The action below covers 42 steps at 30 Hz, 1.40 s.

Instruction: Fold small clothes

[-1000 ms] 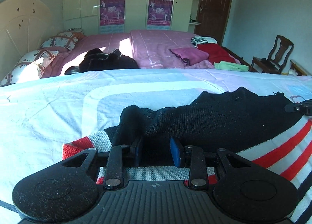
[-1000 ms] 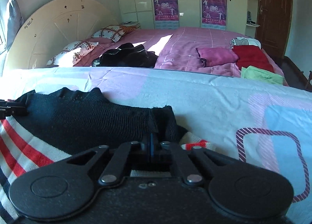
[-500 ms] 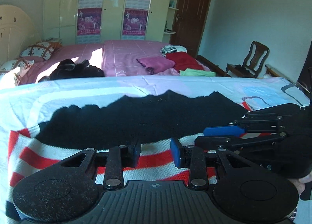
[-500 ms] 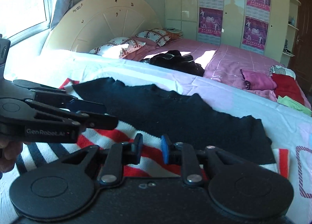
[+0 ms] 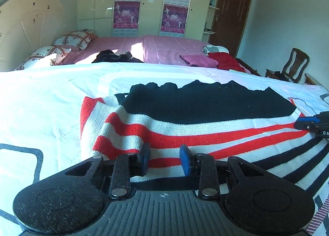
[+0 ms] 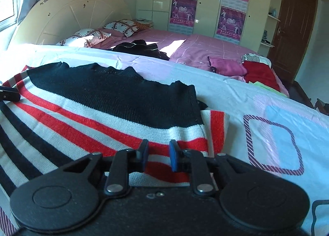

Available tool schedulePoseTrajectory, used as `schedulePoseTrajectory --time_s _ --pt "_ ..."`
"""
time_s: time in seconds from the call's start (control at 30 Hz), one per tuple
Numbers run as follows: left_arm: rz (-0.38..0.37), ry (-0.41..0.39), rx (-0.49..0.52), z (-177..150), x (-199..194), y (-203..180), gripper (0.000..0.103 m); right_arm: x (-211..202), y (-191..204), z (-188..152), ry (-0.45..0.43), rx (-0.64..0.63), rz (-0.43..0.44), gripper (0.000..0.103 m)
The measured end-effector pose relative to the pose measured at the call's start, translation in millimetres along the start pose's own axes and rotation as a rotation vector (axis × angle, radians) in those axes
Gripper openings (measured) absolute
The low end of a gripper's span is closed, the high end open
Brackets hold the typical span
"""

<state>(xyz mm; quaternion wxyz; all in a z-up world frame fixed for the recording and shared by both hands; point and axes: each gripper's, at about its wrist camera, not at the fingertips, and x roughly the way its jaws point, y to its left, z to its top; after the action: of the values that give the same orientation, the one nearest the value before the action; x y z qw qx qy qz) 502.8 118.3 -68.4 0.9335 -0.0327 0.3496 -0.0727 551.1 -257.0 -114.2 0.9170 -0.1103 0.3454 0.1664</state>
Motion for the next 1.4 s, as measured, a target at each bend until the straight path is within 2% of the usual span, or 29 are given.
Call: schedulePoseTrajectory --time_s 0.07,0.13,0.3,0.37,0.47,0.6,0.9,0.97,1.07,1.17,1.23,1.3,1.4 --pt "-0.003 -0.018 -0.003 4.2 -10.6 -14.4 0.033 -13.5 11.9 4.0 -0.036 0.016 0.016 0.025" --pt "-0.062 -0.05 -0.001 3.4 -23.7 -30.7 0.033 -28.1 25.9 3.3 -0.067 0.017 0.059 0.026" --pt "-0.162 -0.025 0.023 -9.3 -26.9 -76.3 0.033 -38.3 77.9 -7.5 -0.053 -0.021 0.179 0.024" --pt "-0.151 0.001 0.045 -20.0 -22.5 -90.2 0.034 -38.0 94.1 -11.6 -0.047 -0.034 0.197 0.025" --pt "-0.115 -0.009 0.081 -32.1 -24.3 -96.1 0.039 -36.9 104.1 -20.5 -0.048 -0.069 0.168 0.027" --pt "-0.119 0.004 0.049 -30.8 -27.3 -86.3 0.039 -39.4 85.5 -24.6 -0.039 0.012 0.165 0.027" --pt "-0.106 0.018 0.059 -28.2 -28.9 -87.0 0.04 -40.7 88.5 -21.8 -0.015 0.023 0.143 0.028" --pt "-0.097 0.0 0.057 -25.1 -39.2 -89.7 0.04 -50.0 88.8 -18.4 -0.029 0.046 0.146 0.03" --pt "-0.125 -0.049 0.038 -25.9 -57.6 -90.6 0.04 -65.0 92.5 -15.1 -0.07 0.085 0.19 0.03" --pt "-0.13 -0.021 0.028 -37.7 -55.5 -91.8 0.04 -61.6 105.0 -20.3 -0.036 0.065 0.221 0.029" --pt "-0.116 0.022 0.045 -51.9 -45.6 -93.7 0.04 -49.7 116.7 -29.7 0.024 0.036 0.23 0.028" --pt "-0.107 -0.003 0.06 -60.5 -46.5 -94.1 0.04 -47.5 125.5 -39.7 0.009 -0.013 0.204 0.028" --pt "-0.084 -0.017 0.027 -56.4 -60.0 -86.3 0.04 -58.9 121.2 -35.8 0.001 -0.008 0.194 0.026"
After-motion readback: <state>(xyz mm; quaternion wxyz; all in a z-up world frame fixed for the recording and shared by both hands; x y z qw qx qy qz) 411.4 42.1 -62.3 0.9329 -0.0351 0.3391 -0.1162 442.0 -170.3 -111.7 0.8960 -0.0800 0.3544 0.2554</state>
